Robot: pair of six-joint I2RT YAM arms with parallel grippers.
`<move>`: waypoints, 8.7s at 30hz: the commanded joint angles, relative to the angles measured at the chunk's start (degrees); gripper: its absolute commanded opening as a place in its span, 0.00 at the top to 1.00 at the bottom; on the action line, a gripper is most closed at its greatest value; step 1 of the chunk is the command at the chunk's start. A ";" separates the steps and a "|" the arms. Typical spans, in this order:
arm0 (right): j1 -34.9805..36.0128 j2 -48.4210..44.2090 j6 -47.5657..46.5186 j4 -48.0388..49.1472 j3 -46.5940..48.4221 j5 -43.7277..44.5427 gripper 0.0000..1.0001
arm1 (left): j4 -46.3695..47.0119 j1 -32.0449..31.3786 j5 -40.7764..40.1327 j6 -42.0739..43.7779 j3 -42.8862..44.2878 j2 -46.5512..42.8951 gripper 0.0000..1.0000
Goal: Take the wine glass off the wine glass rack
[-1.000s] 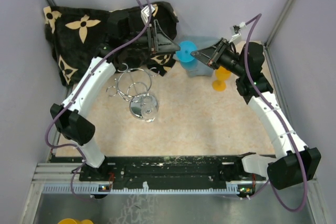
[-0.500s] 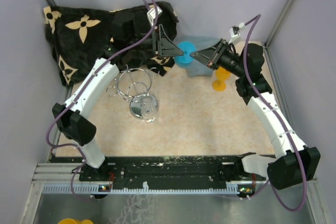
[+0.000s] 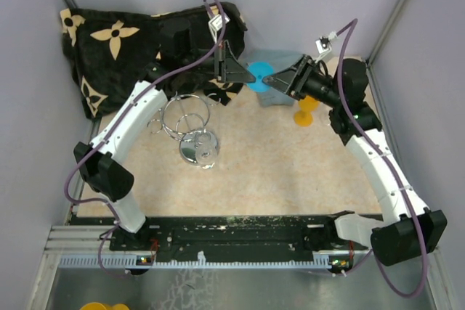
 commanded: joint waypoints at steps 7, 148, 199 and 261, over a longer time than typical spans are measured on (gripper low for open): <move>-8.72 -4.17 -14.15 -25.89 16.68 6.42 0.39 | -17.94 -4.96 -6.34 34.86 9.25 -1.44 1.00; 5.39 11.27 -35.82 -11.97 -11.72 59.03 1.00 | -17.59 0.16 -40.96 44.07 0.34 -10.83 0.04; 16.02 11.19 5.83 -0.94 -0.09 -0.05 0.59 | -8.79 24.84 -44.60 33.07 -16.82 -17.56 0.06; 23.02 19.85 8.23 7.03 -1.44 -7.66 1.00 | -10.48 27.55 -38.19 29.66 -16.97 -14.79 0.01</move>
